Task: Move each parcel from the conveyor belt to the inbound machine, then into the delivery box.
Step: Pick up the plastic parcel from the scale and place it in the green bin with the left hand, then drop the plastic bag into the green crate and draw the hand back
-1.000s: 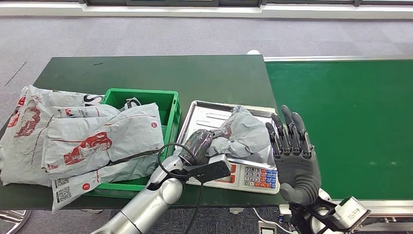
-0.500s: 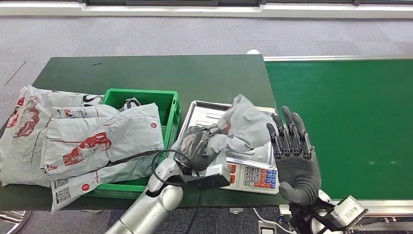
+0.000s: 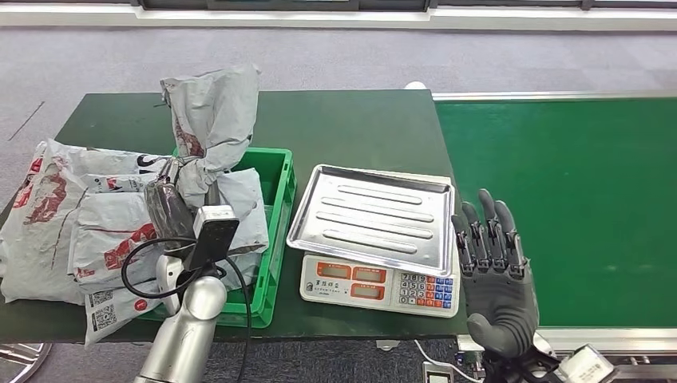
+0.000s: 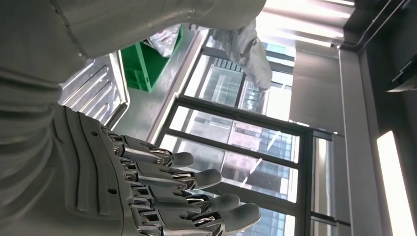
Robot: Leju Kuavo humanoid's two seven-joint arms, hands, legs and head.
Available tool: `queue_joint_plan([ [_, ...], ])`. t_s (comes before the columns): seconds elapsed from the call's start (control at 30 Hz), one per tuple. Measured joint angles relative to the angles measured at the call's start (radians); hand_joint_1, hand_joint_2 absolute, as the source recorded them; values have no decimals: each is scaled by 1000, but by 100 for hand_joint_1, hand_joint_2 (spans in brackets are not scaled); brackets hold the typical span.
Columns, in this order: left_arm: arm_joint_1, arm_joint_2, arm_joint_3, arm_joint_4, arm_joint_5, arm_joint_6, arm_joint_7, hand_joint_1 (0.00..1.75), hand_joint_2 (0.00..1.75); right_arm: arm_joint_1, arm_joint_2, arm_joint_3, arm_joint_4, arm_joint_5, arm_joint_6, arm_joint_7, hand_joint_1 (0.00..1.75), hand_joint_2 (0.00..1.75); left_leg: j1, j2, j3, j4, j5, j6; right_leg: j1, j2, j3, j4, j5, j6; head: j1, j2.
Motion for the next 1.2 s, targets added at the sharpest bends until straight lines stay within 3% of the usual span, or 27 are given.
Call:
queue_joint_plan([
  [1.2,6,-2,16,-11,1,-1,-1,175,175,4,0,0,-11,0,-1,0,0,175,0,0,0,0,0,0,0,0,0,0,0,0,0,0],
])
